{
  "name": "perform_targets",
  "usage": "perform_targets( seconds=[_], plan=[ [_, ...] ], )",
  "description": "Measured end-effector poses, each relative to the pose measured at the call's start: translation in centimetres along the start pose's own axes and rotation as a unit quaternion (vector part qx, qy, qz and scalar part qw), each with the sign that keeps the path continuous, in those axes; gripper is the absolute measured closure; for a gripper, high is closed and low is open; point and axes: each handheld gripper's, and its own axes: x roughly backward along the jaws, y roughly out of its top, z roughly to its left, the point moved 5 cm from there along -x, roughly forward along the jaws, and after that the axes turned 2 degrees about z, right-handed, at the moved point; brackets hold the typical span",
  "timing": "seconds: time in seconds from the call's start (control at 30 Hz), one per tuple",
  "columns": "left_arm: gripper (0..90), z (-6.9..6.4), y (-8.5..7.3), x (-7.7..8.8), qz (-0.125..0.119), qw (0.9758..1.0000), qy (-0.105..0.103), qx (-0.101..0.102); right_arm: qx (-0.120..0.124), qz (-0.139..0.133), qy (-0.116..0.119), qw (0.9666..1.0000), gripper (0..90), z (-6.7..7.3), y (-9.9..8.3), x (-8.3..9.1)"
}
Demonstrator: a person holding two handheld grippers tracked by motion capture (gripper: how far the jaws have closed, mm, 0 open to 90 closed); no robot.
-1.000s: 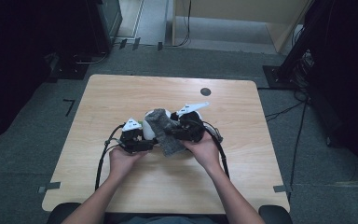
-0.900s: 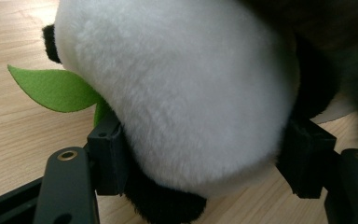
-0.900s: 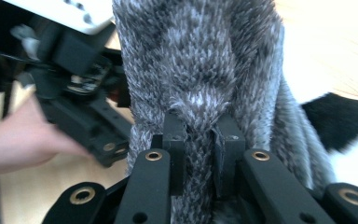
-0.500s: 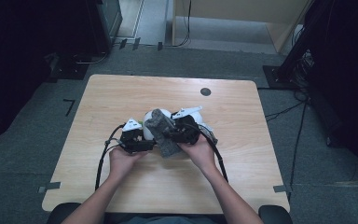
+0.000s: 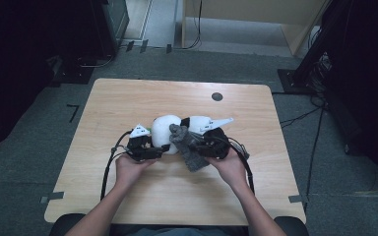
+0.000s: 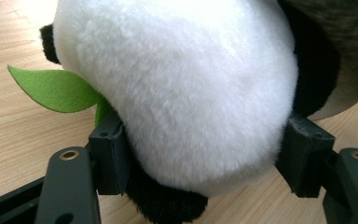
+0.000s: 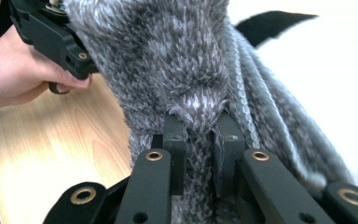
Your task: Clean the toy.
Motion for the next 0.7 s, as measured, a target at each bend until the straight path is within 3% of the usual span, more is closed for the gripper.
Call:
perform_targets(
  seconds=[0.63,0.7],
  plan=[
    [30.7,0.2,0.0,0.0,0.0,1.0,-0.004,0.0,-0.046,-0.007,-0.032,0.9984,78.6,-3.6,-2.8,3.9],
    [30.7,0.2,0.0,0.0,0.0,1.0,-0.005,0.001,-0.043,-0.006,-0.045,0.998,78.7,-3.8,-2.9,4.1]
  ],
)
